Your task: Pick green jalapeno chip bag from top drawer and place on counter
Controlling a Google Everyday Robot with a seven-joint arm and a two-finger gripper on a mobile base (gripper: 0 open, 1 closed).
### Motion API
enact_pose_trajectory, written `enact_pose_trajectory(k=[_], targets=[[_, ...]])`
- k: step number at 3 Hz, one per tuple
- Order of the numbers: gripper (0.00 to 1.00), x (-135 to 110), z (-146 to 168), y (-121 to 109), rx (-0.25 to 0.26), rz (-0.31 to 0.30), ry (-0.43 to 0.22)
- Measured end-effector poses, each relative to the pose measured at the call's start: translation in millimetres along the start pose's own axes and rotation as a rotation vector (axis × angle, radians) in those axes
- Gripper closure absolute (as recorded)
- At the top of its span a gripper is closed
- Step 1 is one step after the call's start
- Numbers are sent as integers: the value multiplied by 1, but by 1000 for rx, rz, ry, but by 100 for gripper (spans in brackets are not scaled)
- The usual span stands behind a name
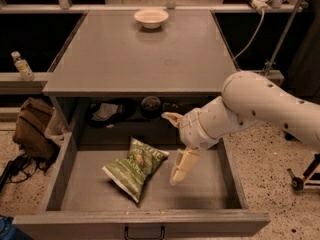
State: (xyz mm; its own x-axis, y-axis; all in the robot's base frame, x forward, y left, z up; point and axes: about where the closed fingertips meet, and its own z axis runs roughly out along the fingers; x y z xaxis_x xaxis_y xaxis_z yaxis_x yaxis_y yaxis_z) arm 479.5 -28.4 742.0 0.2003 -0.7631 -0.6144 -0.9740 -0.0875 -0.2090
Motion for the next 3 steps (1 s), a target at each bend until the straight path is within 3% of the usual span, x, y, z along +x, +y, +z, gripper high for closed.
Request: enact_pose_trajectory(k=[1, 3], targets=[[0, 0, 0, 0, 0, 0, 0], [0, -17, 75, -17, 0, -122, -119]])
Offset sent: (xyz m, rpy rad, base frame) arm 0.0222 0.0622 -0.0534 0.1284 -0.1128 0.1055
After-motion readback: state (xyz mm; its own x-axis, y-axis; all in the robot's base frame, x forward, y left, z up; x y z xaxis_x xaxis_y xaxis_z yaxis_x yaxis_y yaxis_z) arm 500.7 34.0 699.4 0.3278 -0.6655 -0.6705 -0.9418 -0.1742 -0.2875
